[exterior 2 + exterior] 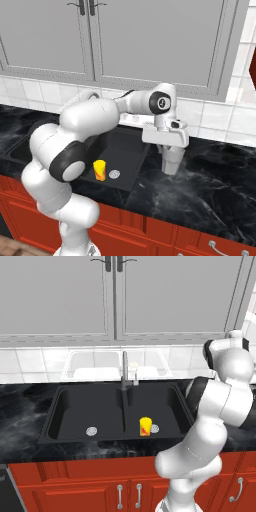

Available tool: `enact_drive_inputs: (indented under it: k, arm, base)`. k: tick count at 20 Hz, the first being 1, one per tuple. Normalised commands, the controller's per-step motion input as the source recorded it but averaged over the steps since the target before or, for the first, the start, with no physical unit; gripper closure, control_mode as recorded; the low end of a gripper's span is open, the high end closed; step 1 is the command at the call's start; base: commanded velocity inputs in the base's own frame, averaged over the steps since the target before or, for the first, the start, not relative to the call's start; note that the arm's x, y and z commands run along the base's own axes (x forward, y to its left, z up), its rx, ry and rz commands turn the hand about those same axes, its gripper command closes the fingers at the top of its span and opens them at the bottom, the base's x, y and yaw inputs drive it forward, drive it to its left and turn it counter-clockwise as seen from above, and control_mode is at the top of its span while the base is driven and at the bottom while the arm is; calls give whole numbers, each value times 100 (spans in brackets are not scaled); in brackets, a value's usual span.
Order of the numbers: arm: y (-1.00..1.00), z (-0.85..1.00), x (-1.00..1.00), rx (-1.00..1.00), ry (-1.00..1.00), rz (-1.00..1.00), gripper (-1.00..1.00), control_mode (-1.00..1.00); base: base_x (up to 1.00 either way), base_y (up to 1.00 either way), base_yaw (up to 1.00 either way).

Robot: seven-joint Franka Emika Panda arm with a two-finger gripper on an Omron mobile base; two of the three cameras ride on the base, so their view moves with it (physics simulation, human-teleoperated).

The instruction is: Place the glass cup in the left basin and the cup in the right basin of the sink.

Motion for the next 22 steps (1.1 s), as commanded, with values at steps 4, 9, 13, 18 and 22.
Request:
enact_drive_inputs:
  k: [4, 9, 13, 18, 22]
  arm:
    - [35, 6, 0, 0, -16, 11, 100, -100]
    - [33, 8, 0, 0, -15, 8, 100, -100]
    - [33, 12, 0, 0, -14, 10, 100, -100]
    - [34, 11, 0, 0, -12, 14, 100, -100]
    - [36, 9, 0, 0, -11, 19, 100, -100]
  base:
    - [0, 0, 0]
    - [0, 0, 0]
    - [0, 0, 0]
    - [0, 0, 0]
    - [0, 0, 0]
